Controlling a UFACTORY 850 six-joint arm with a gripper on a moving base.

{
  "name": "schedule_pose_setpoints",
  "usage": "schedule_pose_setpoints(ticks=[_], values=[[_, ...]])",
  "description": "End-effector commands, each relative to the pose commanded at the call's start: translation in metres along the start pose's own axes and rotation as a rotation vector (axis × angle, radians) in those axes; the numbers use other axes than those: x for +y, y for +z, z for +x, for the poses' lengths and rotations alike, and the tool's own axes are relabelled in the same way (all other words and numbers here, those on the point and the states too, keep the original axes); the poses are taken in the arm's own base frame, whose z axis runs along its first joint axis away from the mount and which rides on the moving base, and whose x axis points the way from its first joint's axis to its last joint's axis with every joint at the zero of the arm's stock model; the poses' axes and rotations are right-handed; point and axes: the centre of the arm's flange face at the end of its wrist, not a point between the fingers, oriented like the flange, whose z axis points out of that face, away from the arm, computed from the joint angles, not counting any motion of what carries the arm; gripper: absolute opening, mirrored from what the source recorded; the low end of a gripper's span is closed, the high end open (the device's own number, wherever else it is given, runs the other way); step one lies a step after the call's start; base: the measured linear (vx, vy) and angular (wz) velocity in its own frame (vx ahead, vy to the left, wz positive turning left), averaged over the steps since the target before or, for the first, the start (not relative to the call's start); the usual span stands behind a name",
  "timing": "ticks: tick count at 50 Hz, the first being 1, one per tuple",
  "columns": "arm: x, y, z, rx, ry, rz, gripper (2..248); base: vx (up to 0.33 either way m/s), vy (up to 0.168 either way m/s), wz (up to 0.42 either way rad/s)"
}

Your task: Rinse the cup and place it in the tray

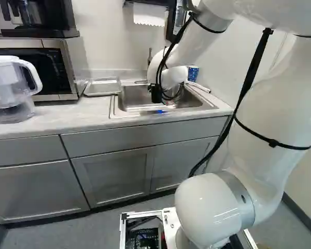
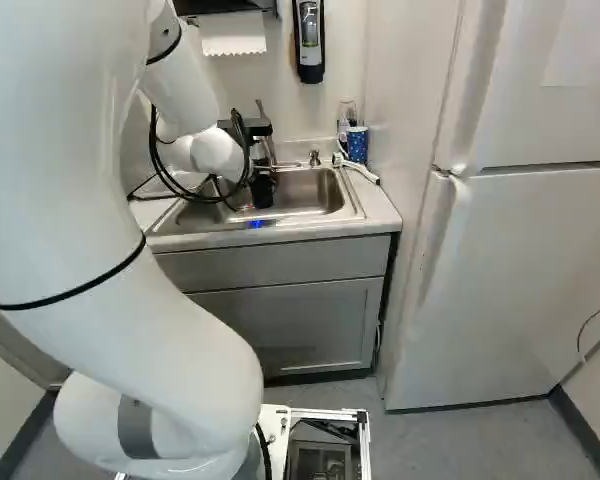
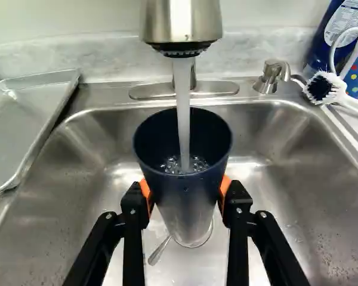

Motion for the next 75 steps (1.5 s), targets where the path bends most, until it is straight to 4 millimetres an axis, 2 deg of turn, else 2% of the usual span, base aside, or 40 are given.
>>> schedule_pose_setpoints(ticks=[75], values=[[0.0, 0.0, 0.0, 0.0, 0.0, 0.0, 123, 0.0, 0.0, 0.0]])
